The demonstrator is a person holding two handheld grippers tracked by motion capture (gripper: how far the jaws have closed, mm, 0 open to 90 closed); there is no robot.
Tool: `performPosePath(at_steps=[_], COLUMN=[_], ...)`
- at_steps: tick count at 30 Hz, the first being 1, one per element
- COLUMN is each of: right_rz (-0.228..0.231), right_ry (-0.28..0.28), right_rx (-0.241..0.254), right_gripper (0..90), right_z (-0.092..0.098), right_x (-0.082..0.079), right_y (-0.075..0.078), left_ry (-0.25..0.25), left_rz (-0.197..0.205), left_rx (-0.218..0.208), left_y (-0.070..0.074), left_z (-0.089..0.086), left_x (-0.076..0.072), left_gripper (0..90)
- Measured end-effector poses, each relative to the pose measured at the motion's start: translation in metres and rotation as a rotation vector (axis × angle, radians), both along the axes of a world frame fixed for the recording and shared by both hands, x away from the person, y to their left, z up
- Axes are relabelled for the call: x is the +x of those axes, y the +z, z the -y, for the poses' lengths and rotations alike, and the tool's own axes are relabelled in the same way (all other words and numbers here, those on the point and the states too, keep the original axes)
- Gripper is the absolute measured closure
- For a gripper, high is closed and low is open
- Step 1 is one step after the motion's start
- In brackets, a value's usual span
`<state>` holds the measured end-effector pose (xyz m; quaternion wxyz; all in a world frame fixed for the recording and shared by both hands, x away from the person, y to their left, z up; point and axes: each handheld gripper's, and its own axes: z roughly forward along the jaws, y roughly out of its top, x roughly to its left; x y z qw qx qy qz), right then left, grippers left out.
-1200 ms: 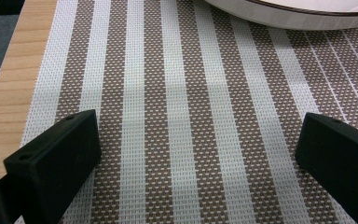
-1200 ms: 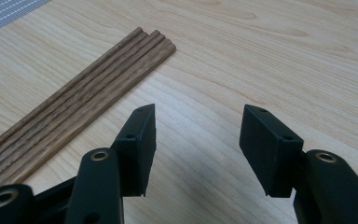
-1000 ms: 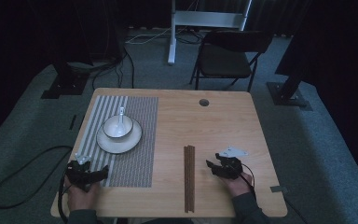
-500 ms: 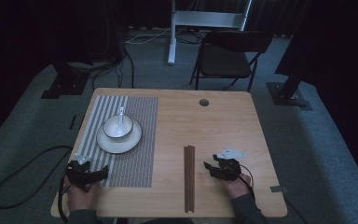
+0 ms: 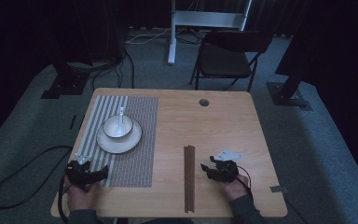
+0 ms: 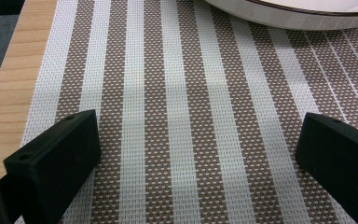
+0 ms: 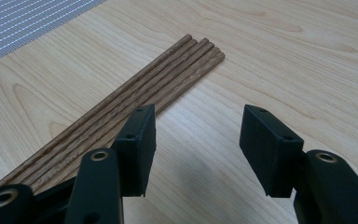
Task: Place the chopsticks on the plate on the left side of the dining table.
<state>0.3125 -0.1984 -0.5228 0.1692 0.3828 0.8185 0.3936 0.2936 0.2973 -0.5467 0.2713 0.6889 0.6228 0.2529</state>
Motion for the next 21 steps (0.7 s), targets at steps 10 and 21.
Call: performPosePath(at_steps=[10, 21], right_rz=[-0.001, -0.012], right_ry=[0.011, 0.039], right_rx=[0.004, -0.004], right_gripper=[45.3, 45.3], right_z=[-0.0028, -0.0094], right_x=[-0.0014, -0.0034], right_y=[0.0002, -0.0019], left_ry=[0.0, 0.0], left_rz=[0.0, 0.0], left_rx=[0.0, -0.001], left_y=[0.0, 0.0], left_z=[0.0, 0.0], left_x=[0.0, 0.0], left_gripper=[0.2, 0.2])
